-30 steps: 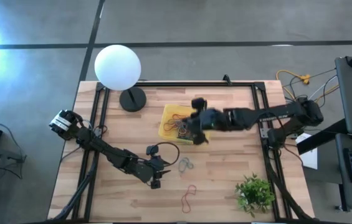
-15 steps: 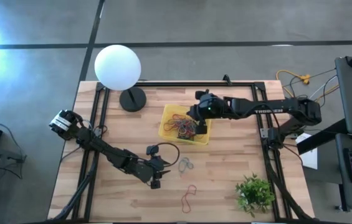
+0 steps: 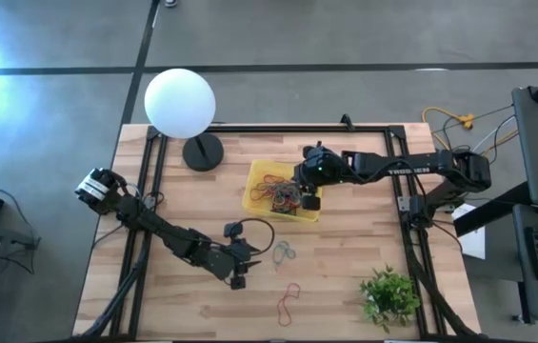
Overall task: Pick and place rubber bands into bin
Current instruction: Put the blue rubber band into the yellow bin
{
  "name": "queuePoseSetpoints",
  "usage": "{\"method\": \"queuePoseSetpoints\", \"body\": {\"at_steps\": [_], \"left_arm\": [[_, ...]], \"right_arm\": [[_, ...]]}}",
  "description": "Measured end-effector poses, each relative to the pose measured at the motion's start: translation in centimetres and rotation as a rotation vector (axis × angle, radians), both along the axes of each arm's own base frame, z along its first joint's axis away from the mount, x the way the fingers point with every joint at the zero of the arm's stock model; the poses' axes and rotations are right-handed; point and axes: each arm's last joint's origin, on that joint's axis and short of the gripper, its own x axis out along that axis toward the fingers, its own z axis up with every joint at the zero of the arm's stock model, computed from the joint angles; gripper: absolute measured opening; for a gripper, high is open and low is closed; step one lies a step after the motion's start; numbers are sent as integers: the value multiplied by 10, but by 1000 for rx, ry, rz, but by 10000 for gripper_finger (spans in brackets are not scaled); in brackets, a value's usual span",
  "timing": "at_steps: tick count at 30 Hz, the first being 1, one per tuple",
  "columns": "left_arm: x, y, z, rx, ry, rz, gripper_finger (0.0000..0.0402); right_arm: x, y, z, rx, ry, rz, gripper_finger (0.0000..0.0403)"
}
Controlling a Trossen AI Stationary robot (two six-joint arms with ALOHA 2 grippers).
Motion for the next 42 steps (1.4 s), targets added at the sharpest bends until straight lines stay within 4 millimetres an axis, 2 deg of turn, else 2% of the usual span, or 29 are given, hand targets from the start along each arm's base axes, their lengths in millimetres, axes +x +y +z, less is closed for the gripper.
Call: {"method": "queuePoseSetpoints", "body": {"at_steps": [7,13,22,29,31,36,42], "left_arm": [[3,0,4,-10,-34,-1,130],[19,4,6,30,-24,-68,130],[59,23,-1,173,125,-220,130],[82,45,-4,153,189,-271,130],[88,49,-2,143,188,-270,130],[90,58,-2,137,258,-262,130],[94,58,-8,126,286,-298,130]], "right_arm": [[1,3,0,70,-12,36,121],[3,33,-1,266,-23,281,147],[-8,105,-18,324,91,454,134],[-24,153,-34,293,96,472,116],[-28,164,-38,284,78,479,111],[-39,186,-46,263,16,490,101],[-49,206,-49,240,-38,500,89]]}}
